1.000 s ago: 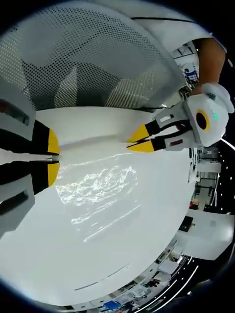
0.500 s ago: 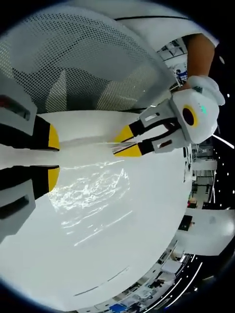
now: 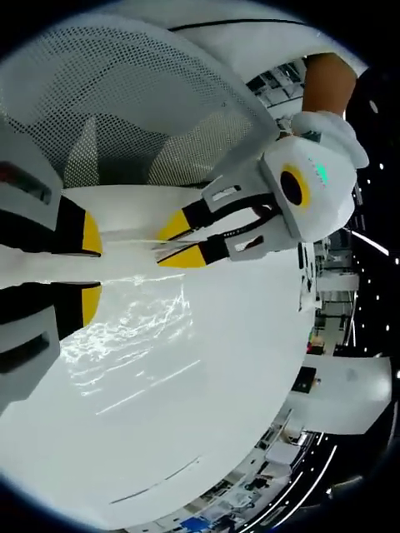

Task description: Open the resealable bag by pulling the two sides of the seal apart until the entire bag opening is separated and visibly accessible.

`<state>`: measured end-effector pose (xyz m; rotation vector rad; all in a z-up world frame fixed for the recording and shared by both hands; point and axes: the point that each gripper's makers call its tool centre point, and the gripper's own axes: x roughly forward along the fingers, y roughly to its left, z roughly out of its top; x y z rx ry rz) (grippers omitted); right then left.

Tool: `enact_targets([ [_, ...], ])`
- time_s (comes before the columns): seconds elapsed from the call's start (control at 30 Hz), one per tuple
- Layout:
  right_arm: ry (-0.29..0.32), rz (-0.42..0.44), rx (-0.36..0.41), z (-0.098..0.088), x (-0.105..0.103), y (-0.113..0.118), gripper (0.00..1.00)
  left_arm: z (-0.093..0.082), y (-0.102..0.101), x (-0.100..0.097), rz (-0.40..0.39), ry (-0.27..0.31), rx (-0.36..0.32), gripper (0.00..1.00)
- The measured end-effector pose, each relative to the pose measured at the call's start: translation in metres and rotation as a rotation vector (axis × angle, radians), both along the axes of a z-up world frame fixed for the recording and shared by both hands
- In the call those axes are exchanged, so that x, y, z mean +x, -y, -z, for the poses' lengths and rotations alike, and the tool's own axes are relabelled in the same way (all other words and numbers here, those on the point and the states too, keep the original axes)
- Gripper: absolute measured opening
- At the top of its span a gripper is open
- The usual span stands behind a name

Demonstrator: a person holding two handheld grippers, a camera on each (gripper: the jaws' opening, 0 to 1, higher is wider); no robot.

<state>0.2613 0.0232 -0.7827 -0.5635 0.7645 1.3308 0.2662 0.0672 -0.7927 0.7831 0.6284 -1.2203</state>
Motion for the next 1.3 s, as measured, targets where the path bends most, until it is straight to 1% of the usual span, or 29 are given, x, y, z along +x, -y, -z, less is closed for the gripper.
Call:
enact_targets([
  [0.27, -0.015, 0.001, -0.016, 0.008, -0.003, -0.004, 0.06, -0.002, 0.002, -0.001, 0.005, 0.002, -0.001, 0.05],
  [0.33, -0.027, 0.008, -0.021, 0.010, -0.004, -0.004, 0.04, -0.001, 0.003, -0.001, 0.007, 0.003, 0.000, 0.06],
  [0.4, -0.036, 0.004, -0.040, 0.014, -0.006, -0.001, 0.00, -0.001, 0.003, -0.002, 0.010, 0.003, -0.001, 0.06],
  [0.43, -0.035, 0.002, -0.046, 0.016, -0.007, 0.000, 0.00, -0.002, 0.004, -0.002, 0.012, 0.005, -0.002, 0.07],
  [0.53, -0.055, 0.003, -0.055, 0.018, -0.011, 0.002, 0.00, -0.005, 0.006, -0.003, 0.028, 0.016, -0.012, 0.11],
  [0.7, -0.071, 0.021, -0.050, 0.019, -0.011, 0.001, 0.00, -0.010, 0.007, -0.002, 0.038, 0.047, -0.022, 0.24],
  [0.77, -0.071, 0.024, -0.051, 0.019, -0.010, 0.001, 0.00, -0.012, 0.009, -0.003, 0.056, 0.063, -0.025, 0.28],
  [0.83, -0.080, 0.028, -0.052, 0.018, -0.009, 0.000, 0.00, -0.015, 0.012, -0.005, 0.084, 0.086, -0.028, 0.29],
  [0.93, -0.101, 0.042, -0.054, 0.017, -0.008, 0.000, 0.00, -0.017, 0.014, -0.009, 0.110, 0.097, -0.019, 0.27],
  [0.97, -0.103, 0.044, -0.054, 0.017, -0.008, -0.001, 0.00, -0.018, 0.015, -0.009, 0.128, 0.113, -0.017, 0.26],
  [1.3, -0.126, 0.071, -0.051, 0.012, -0.004, -0.001, 0.00, -0.025, 0.019, -0.011, 0.162, 0.159, -0.027, 0.12],
])
